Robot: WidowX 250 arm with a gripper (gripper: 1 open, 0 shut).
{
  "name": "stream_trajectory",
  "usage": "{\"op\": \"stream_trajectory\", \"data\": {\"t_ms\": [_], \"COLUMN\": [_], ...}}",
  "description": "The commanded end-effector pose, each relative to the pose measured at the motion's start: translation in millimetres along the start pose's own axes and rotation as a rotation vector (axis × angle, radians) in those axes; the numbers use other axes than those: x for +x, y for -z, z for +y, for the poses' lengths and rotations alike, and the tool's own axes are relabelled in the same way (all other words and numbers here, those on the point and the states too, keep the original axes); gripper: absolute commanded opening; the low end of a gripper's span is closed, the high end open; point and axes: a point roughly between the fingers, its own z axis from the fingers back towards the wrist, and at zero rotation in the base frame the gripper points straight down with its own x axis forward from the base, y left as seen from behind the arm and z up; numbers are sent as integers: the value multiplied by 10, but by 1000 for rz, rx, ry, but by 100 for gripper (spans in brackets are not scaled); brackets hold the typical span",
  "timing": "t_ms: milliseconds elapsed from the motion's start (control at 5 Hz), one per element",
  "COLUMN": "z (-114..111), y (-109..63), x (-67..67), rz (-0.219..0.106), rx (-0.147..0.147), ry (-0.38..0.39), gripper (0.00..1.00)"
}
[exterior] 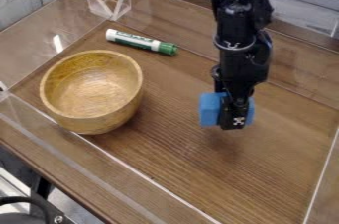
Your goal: Put the blue block in the brown bowl
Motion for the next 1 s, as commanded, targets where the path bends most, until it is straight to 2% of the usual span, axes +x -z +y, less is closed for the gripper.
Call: {"op": "stream_trajectory", "data": {"t_ms": [0, 800], "z": [71, 79], "y": [-87, -92], "x": [47, 48], "rz": [-49, -66], "rx": [38, 34], "ry": [-2, 3], "gripper": [0, 0]}}
